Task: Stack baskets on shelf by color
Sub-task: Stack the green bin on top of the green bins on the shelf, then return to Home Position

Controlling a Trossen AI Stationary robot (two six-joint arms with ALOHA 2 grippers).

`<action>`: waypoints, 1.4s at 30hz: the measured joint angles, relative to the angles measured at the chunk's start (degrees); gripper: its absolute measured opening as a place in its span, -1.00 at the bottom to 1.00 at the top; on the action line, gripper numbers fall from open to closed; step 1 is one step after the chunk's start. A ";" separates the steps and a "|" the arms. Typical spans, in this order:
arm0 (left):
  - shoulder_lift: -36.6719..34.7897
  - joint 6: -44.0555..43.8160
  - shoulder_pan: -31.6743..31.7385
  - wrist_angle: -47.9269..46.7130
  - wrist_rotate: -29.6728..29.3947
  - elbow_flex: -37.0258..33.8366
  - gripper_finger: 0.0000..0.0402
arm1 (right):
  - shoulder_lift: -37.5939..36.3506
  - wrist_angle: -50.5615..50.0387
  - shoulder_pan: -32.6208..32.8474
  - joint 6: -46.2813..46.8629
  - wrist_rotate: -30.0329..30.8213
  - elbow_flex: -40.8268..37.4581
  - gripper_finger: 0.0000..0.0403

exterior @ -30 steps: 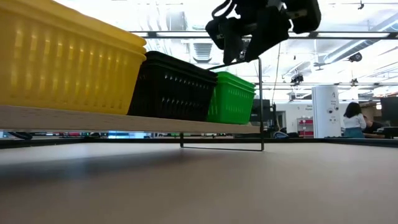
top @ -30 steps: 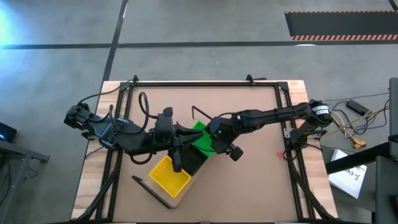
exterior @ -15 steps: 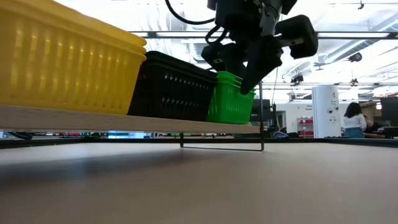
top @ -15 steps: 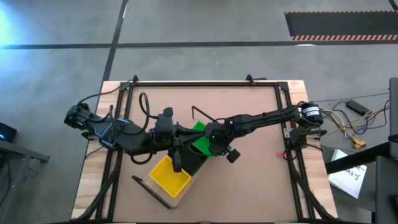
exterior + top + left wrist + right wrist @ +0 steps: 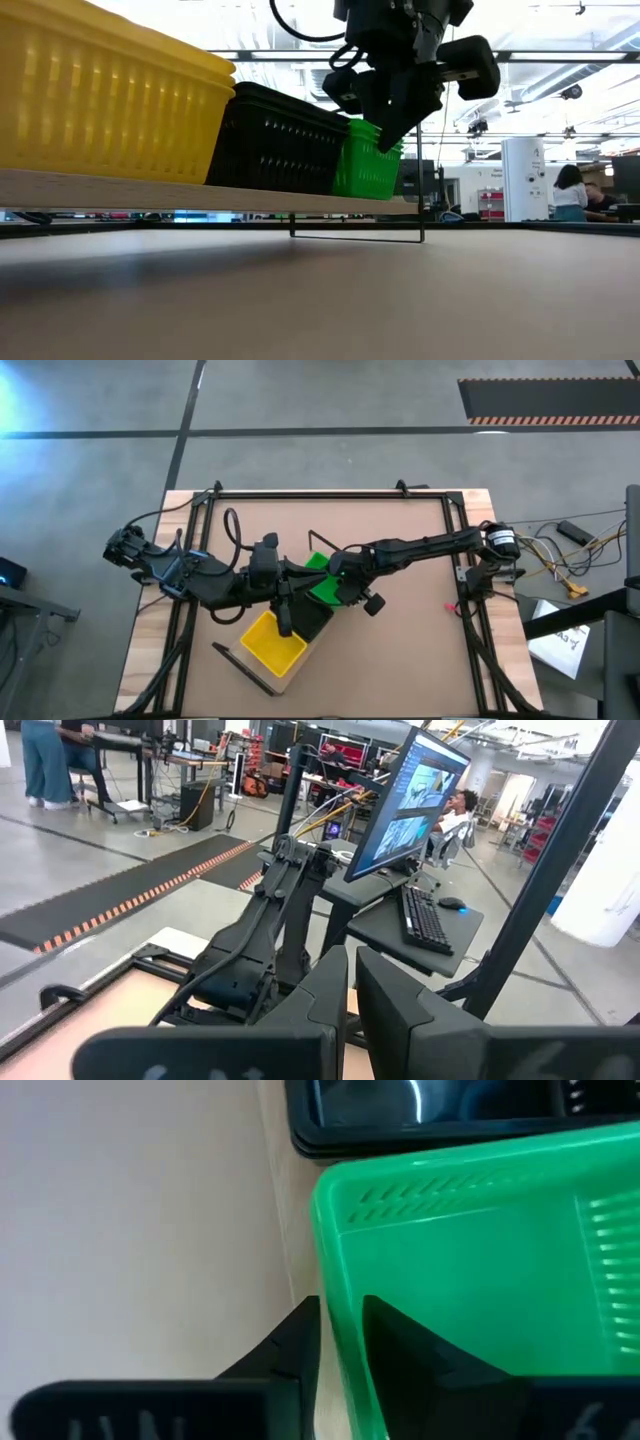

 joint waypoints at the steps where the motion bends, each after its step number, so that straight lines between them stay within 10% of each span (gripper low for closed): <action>1: 0.00 -0.58 -0.01 0.00 0.00 0.00 -0.96 | 0.00 -0.03 0.03 -0.29 0.00 0.00 -0.64; 16: 0.00 -0.87 0.02 0.00 0.00 0.00 -0.96 | -5.38 -5.75 0.11 9.22 -1.21 4.71 -0.16; 24: 0.00 -0.78 1.10 -0.03 -0.40 0.00 -0.96 | -18.31 -2.93 -2.50 21.19 -1.33 -0.47 -0.36; 37: 0.00 -0.78 8.97 -0.35 0.16 -2.58 -0.96 | -49.73 23.87 -14.16 49.03 -8.60 -29.57 -0.86; 42: -0.04 -0.79 14.25 1.11 9.01 -7.08 -0.96 | -60.13 37.55 -13.17 61.43 -9.03 -39.20 -0.95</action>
